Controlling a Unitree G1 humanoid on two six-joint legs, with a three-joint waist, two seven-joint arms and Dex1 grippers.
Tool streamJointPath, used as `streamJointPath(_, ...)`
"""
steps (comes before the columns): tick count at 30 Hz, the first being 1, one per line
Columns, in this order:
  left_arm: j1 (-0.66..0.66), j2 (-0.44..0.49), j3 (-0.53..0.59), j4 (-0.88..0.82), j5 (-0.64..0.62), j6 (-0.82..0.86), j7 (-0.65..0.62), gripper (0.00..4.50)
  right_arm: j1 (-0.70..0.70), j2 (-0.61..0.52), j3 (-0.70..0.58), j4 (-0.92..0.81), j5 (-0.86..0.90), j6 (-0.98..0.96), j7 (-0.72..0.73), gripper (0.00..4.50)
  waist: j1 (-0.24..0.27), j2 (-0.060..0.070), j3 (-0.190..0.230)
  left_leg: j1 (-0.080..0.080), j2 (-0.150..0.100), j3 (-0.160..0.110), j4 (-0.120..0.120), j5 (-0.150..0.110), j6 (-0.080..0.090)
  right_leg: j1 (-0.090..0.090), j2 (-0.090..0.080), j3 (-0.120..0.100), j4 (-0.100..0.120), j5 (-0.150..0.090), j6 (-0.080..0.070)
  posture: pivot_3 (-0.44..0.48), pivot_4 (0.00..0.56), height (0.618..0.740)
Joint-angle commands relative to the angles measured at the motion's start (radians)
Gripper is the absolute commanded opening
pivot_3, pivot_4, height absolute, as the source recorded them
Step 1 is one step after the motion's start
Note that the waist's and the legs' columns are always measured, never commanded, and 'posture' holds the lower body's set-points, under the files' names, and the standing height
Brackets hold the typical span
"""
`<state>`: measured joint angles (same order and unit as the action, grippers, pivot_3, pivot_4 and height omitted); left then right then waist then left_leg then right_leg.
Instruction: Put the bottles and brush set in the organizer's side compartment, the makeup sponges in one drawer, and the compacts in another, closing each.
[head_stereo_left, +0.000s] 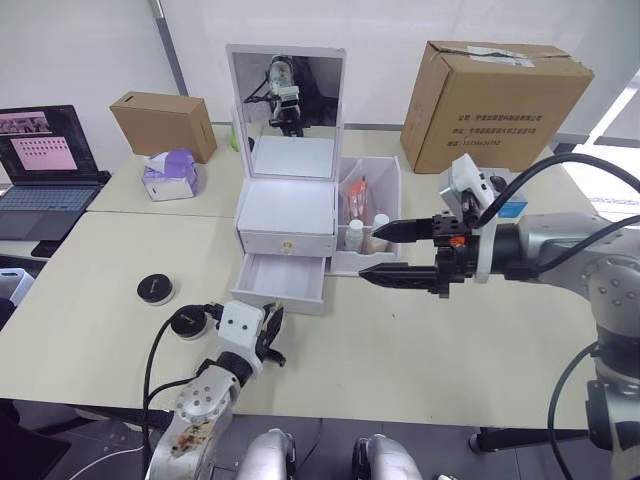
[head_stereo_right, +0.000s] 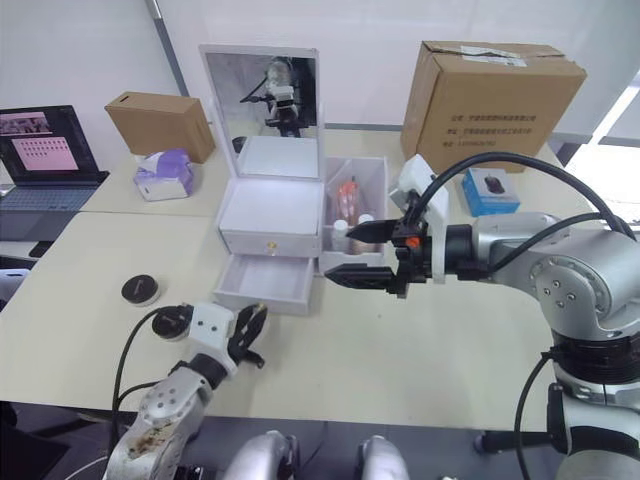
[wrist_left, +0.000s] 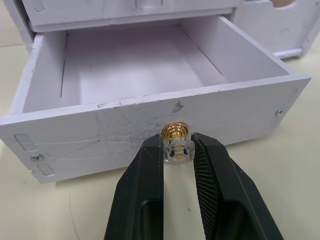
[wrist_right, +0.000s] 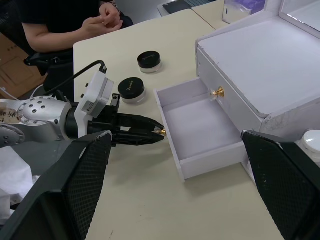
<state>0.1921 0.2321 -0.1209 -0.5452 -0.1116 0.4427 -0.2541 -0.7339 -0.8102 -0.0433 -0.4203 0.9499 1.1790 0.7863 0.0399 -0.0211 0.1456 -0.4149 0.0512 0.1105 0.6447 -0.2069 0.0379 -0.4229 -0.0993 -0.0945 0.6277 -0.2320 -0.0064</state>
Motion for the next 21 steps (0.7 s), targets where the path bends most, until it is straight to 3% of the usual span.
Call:
streamJointPath(1, -0.006, 0.006, -0.020, -0.044, -0.033, 0.049, -0.029, 0.55, -0.012, 0.004, 0.002, -0.002, -0.013, -0.036, 0.014, 4.50, 0.000, 0.000, 0.000, 0.000, 0.000, 0.000, 0.000, 0.000, 0.000, 0.000, 0.000, 0.000, 0.000, 0.000, 0.000, 0.000, 0.150, 0.731)
streamJointPath(8, -0.025, 0.030, -0.001, -0.059, -0.062, 0.134, -0.047, 0.55, -0.020, 0.010, 0.022, 0.018, -0.045, -0.074, 0.037, 4.50, 0.001, 0.000, 0.000, 0.000, 0.000, 0.000, 0.000, 0.000, 0.000, 0.000, 0.000, 0.000, 0.000, 0.000, 0.000, 0.000, 0.150, 0.731)
streamJointPath(11, -0.020, 0.048, 0.029, -0.079, -0.114, 0.156, -0.081, 1.49, -0.020, 0.012, 0.026, 0.024, -0.055, -0.089, 0.047, 4.50, -0.001, 0.000, 0.000, 0.000, 0.000, 0.000, 0.000, 0.000, 0.000, 0.000, 0.000, 0.000, 0.000, 0.000, 0.000, 0.000, 0.150, 0.731)
streamJointPath(14, 0.005, 0.111, 0.184, -0.132, -0.350, 0.182, -0.252, 2.40, -0.010, 0.008, 0.021, 0.020, -0.065, -0.101, 0.059, 4.50, -0.006, 0.000, 0.000, 0.000, 0.000, 0.000, 0.000, 0.000, 0.000, -0.001, 0.001, 0.001, 0.000, 0.000, 0.000, 0.000, 0.150, 0.731)
streamJointPath(20, 0.043, 0.423, 0.526, -0.026, -0.613, 0.242, -0.566, 4.32, 0.214, -0.126, -0.076, -0.084, -0.164, -0.252, 0.125, 4.50, -0.002, 0.001, 0.000, 0.000, 0.002, -0.002, -0.001, 0.000, 0.000, -0.001, 0.004, -0.001, 0.000, -0.002, -0.003, 0.000, 0.150, 0.731)
streamJointPath(21, 0.052, 0.455, 0.564, -0.006, -0.631, 0.234, -0.605, 4.47, 0.255, -0.146, -0.094, -0.098, -0.193, -0.291, 0.132, 4.50, -0.002, 0.001, 0.000, 0.000, 0.001, -0.002, -0.001, 0.000, 0.000, -0.001, 0.003, -0.001, 0.000, -0.002, -0.003, 0.000, 0.150, 0.731)
